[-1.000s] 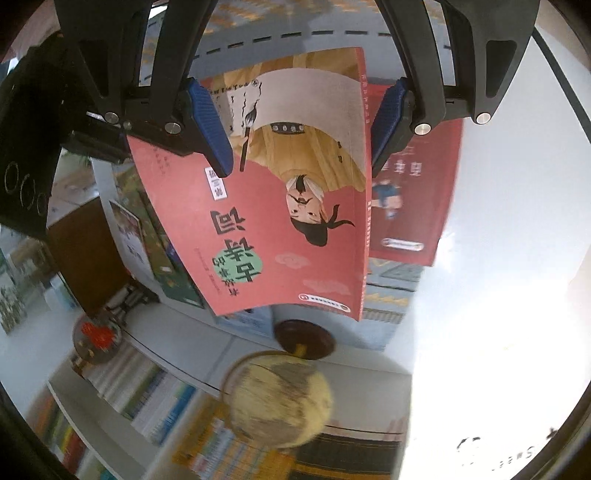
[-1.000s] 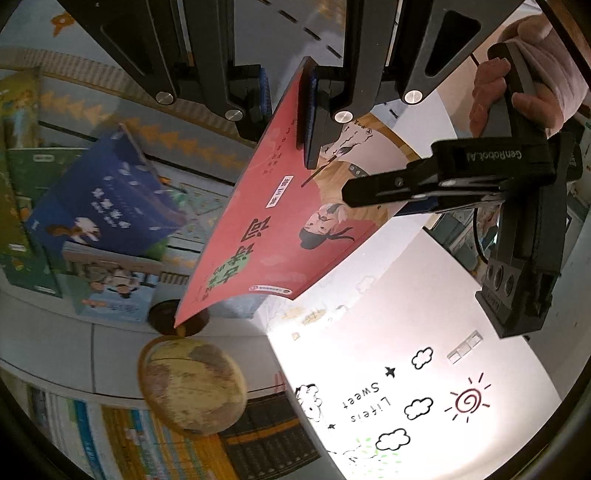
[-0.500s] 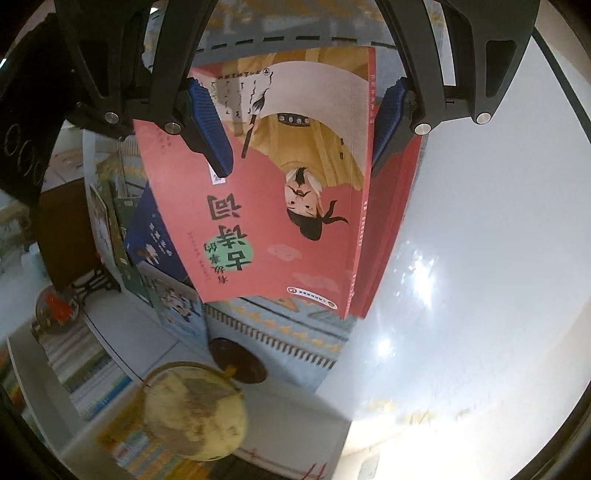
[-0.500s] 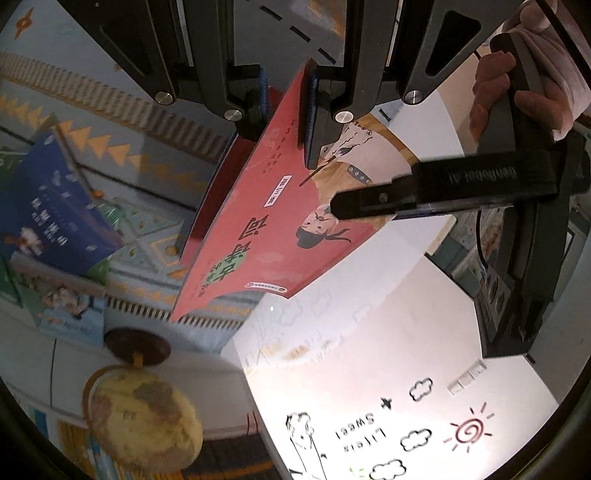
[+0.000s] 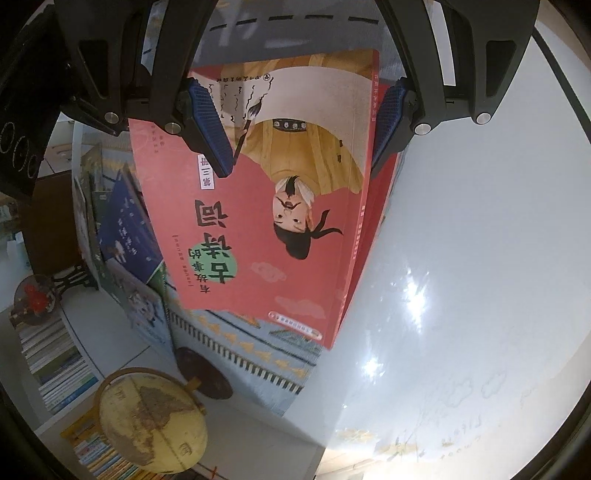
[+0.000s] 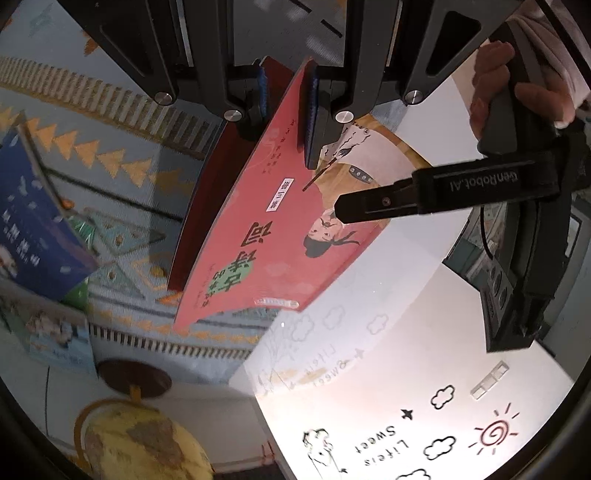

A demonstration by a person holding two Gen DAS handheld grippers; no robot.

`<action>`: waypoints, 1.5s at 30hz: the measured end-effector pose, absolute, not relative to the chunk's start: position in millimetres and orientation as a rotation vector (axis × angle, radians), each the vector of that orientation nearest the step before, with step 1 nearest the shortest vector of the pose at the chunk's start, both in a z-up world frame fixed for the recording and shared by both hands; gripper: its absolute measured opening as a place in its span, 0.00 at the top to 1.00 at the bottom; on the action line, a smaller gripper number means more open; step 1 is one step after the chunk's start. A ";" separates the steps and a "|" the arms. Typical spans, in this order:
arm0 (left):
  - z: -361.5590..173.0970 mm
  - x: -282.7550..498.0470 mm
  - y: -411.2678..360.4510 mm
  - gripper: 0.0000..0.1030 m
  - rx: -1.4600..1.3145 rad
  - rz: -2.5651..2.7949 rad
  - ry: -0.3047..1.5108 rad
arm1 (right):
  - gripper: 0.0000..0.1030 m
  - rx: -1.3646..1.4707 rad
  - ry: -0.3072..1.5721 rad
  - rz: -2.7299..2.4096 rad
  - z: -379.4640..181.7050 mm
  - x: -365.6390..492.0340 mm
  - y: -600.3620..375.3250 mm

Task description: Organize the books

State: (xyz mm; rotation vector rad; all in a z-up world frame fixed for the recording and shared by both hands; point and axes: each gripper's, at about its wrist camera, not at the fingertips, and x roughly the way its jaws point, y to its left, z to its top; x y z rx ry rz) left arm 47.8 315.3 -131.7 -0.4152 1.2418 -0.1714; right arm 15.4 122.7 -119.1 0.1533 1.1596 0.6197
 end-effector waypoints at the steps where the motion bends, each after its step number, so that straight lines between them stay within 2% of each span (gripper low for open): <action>1: -133.9 47.8 315.9 0.33 -0.417 -0.170 1.247 | 0.85 0.158 1.173 0.623 -121.3 14.6 123.5; 19: -153.7 51.7 313.9 0.33 -0.327 -0.104 1.330 | 0.82 0.267 1.322 0.568 -158.3 17.9 126.6; 22: -151.2 51.4 314.7 0.33 -0.324 -0.104 1.317 | 0.78 0.284 1.327 0.560 -158.7 16.8 128.3; 34: -127.5 52.1 315.4 0.33 -0.305 -0.075 1.266 | 0.75 0.293 1.381 0.512 -161.1 20.4 117.3; 45: -98.7 65.7 283.9 0.33 -0.253 -0.121 1.220 | 0.74 0.284 1.276 0.428 -128.0 24.0 52.3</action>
